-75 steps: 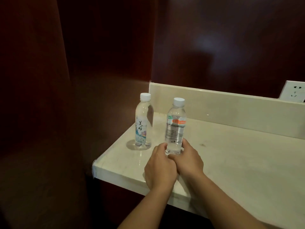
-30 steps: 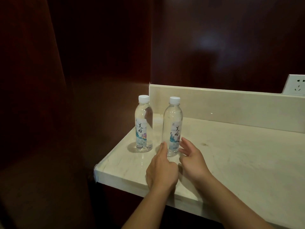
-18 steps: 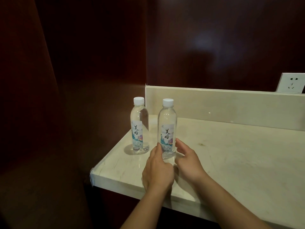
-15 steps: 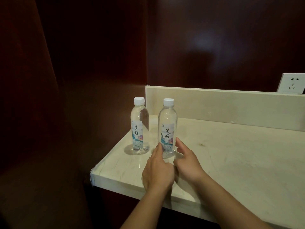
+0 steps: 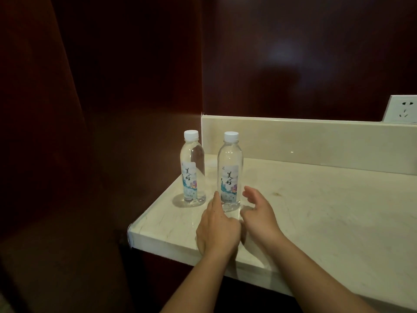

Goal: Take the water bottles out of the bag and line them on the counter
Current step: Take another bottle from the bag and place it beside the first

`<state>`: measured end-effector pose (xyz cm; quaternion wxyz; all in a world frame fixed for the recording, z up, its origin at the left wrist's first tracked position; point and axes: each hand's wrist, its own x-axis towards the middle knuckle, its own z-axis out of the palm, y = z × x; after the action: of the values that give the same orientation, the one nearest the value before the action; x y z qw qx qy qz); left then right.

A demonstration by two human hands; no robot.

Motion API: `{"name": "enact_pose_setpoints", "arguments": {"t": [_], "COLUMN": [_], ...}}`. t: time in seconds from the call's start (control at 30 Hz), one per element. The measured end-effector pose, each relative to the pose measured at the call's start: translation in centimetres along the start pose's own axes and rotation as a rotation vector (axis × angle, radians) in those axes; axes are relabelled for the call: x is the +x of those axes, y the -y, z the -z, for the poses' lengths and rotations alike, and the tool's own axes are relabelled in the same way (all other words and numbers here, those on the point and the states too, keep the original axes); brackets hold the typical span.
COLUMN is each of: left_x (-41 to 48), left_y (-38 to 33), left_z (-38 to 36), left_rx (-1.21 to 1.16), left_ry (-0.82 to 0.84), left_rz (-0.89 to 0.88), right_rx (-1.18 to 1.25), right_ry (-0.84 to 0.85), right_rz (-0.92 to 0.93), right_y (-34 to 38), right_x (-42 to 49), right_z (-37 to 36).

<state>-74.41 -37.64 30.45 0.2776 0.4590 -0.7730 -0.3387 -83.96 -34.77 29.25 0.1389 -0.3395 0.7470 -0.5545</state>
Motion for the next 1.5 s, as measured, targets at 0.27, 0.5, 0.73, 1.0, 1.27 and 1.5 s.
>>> {"name": "enact_pose_setpoints", "arguments": {"t": [0.27,0.5,0.73,1.0,1.27,1.5], "left_x": [-0.3,-2.3,-5.9,-12.4,-19.2,-24.9], "left_y": [-0.1,-1.2,-1.3,1.6,4.4,5.5], "left_z": [0.6,4.1,7.5,13.5,17.2,19.6], "left_rx": [0.139,0.625,0.716,0.8,0.84,0.832], "left_ry": [-0.031,-0.099,-0.039,-0.038,-0.028,-0.068], "left_rz": [-0.117,-0.278,-0.26,-0.266,-0.283,-0.242], "right_rx": [-0.313,-0.846,-0.957,-1.024,-1.075,-1.073], "right_ry": [-0.107,0.036,0.039,0.099,0.128,0.199], "right_rz": [-0.084,0.159,0.214,0.215,0.242,0.302], "right_y": [0.2,3.8,7.1,9.4,11.9,13.6], "right_x": [-1.1,-3.2,-7.4,-16.5,-24.8,-29.5], "right_z": [1.8,4.7,5.4,3.4,2.6,2.0]}}
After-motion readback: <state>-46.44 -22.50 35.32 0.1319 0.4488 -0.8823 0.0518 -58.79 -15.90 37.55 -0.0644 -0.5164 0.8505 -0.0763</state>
